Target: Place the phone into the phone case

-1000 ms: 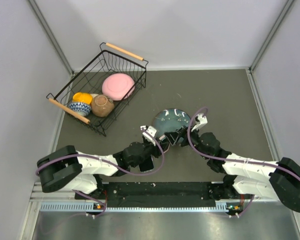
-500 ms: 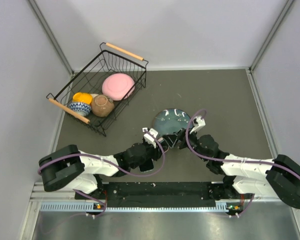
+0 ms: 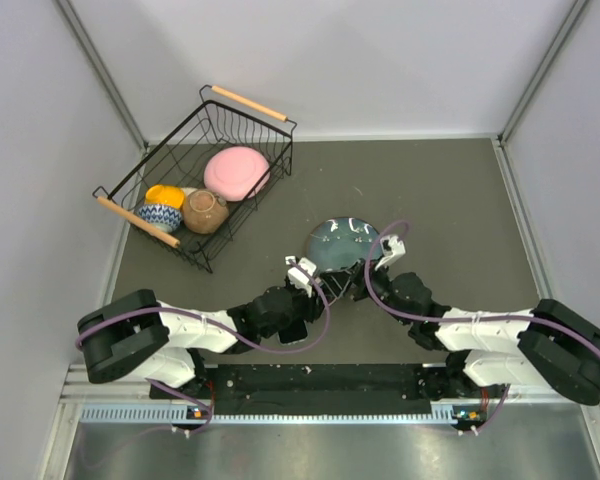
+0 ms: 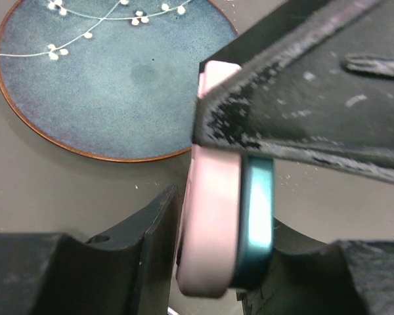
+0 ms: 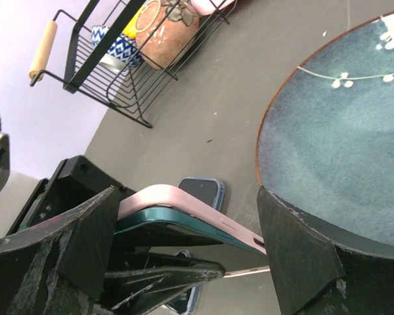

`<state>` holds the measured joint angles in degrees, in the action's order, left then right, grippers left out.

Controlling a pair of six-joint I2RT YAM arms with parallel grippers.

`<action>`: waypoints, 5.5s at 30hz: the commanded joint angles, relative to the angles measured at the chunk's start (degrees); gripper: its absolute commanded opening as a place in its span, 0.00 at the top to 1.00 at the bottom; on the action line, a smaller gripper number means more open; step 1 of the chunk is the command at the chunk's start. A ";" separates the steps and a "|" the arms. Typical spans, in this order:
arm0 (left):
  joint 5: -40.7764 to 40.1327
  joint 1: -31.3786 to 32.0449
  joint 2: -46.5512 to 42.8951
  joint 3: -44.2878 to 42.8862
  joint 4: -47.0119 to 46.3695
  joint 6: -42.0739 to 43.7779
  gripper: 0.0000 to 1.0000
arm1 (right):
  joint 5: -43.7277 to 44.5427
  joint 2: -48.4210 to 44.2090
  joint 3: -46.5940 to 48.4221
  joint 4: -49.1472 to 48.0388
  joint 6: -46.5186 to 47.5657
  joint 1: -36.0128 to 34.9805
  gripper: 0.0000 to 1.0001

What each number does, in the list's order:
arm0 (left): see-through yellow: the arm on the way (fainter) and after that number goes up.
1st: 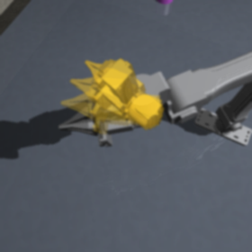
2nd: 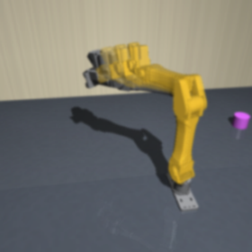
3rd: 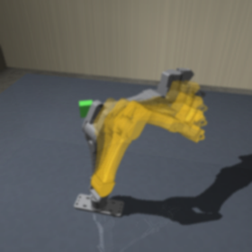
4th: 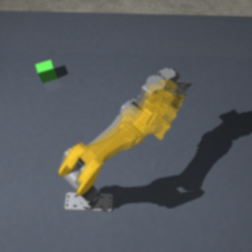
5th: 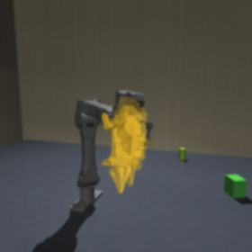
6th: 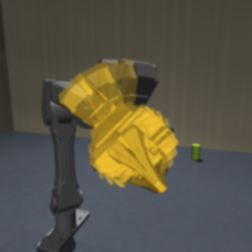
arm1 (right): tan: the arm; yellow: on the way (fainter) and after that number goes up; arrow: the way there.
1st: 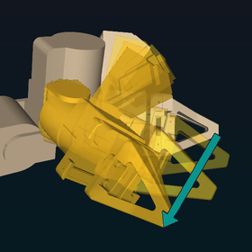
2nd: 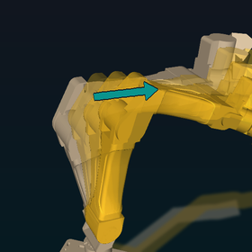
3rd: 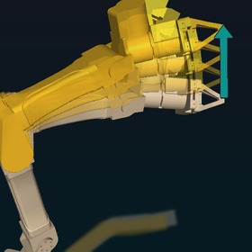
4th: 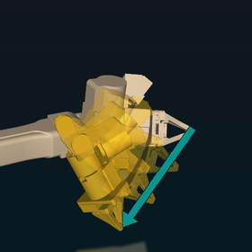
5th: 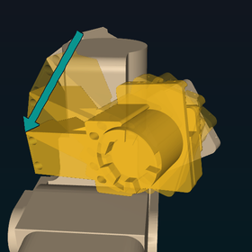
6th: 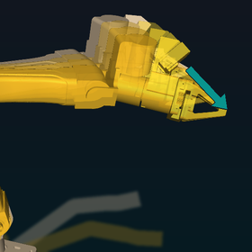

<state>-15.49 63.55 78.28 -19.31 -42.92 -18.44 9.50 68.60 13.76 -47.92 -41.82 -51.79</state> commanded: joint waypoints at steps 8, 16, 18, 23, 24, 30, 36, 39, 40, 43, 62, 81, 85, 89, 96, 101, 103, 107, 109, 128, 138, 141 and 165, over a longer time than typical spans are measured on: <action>-0.16 0.26 -1.99 1.12 -0.50 -1.16 0.57 | 5.88 4.16 -6.99 8.46 2.01 -3.31 0.18; 1.07 0.17 -2.87 1.99 -1.38 -1.60 0.52 | 5.97 13.48 -7.87 -0.15 -0.54 -4.90 0.18; 0.63 0.26 -3.22 2.35 -1.38 -1.52 0.52 | 6.23 14.72 -8.22 -2.08 -0.80 -5.16 0.19; 0.46 0.17 -4.01 2.35 -1.29 -1.25 0.52 | 6.85 14.20 -8.93 -2.18 -1.07 -5.16 0.19; 0.37 0.17 -4.01 2.26 -1.21 -1.25 0.53 | 7.02 13.85 -9.01 -1.83 -1.07 -5.16 0.19; 0.19 0.17 -3.84 1.82 -0.59 -1.87 0.59 | 6.42 10.95 -9.28 -1.65 -0.20 -5.16 0.19; 1.60 0.08 -5.24 1.64 0.20 -1.51 0.84 | 3.86 2.80 -4.80 6.15 5.16 -5.25 0.14; 3.26 0.17 -7.08 1.82 1.08 -1.25 0.95 | 5.61 -6.58 -2.43 14.85 8.14 -5.08 0.08; 3.70 0.08 -8.39 1.73 1.69 -0.99 0.99 | 5.79 -9.16 -1.46 17.22 9.03 -4.55 0.06; 5.46 0.08 -11.64 1.82 3.62 -0.72 1.00 | 3.70 -19.42 0.30 25.05 13.60 -2.80 0.03; 35.32 -3.60 -24.67 -3.19 13.39 -4.06 1.00 | -43.49 -38.37 -5.58 26.85 14.06 6.88 0.23; 53.45 -10.90 -18.87 -7.93 11.01 -11.35 1.00 | -44.48 -34.94 -11.12 17.96 10.89 6.79 0.45; 54.95 -10.90 -18.08 -9.25 10.92 -12.41 0.88 | -43.69 -33.62 -11.74 14.27 8.43 6.88 0.79; 53.55 -11.60 -18.86 -9.96 11.10 -14.17 0.62 | -42.72 -34.14 -12.70 10.67 5.97 6.79 0.98; 50.38 -14.24 -19.40 -8.82 4.17 -24.88 0.46 | -39.47 -39.59 -16.22 9.07 2.80 6.79 1.00; 48.36 -14.42 -19.57 -5.83 -6.81 -32.09 0.40 | -39.03 -41.87 -15.96 11.62 2.98 6.79 1.00; 47.57 -14.59 -20.01 -3.99 -10.50 -35.17 0.33 | -38.85 -42.14 -16.13 11.71 2.63 6.70 1.00; 45.29 -14.59 -21.15 -2.84 -11.07 -34.83 0.32 | -38.24 -42.14 -16.22 11.19 1.66 6.70 1.00; 45.02 -14.68 -21.24 -3.01 -10.26 -34.56 0.32 | -38.41 -41.53 -16.48 10.31 1.13 6.79 1.00; 40.97 -15.38 -19.49 -1.52 -9.98 -34.56 0.35 | -42.98 -40.65 -19.30 2.30 -3.79 6.79 1.00; 40.54 -16.09 -18.86 -1.34 -12.19 -36.14 0.34 | -43.33 -38.46 -20.17 3.36 -3.88 6.79 1.00; 40.27 -16.09 -19.31 -1.26 -12.02 -36.32 0.37 | -43.51 -38.54 -20.26 3.97 -4.32 6.79 1.00; 53.28 -16.62 -18.26 -2.66 -8.50 -31.84 1.00 | -22.84 -47.87 -6.47 26.48 -2.56 6.79 0.39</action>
<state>34.54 47.18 61.01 -20.45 -47.05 -50.37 -16.43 19.11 3.14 -22.22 -47.16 -45.30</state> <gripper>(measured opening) 0.176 0.598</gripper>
